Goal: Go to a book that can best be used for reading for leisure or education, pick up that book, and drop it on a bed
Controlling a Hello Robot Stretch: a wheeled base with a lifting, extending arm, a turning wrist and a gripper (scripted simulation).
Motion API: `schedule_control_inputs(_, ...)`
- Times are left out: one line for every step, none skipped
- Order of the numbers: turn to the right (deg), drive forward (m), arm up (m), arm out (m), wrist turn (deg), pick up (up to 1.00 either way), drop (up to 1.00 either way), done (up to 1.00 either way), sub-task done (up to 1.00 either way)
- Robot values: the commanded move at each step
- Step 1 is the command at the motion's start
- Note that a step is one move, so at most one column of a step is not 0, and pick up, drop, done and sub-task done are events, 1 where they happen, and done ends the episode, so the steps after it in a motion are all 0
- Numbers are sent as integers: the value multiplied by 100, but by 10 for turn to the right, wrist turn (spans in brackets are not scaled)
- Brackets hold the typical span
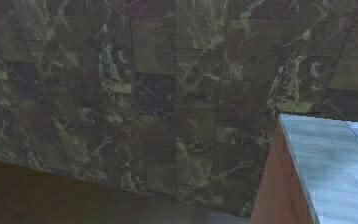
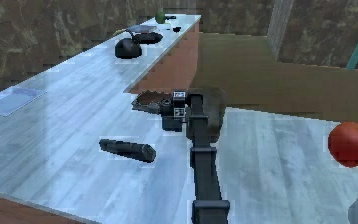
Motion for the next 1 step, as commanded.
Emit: schedule_control_inputs(0,0,0,0,0,100,0,0,0)
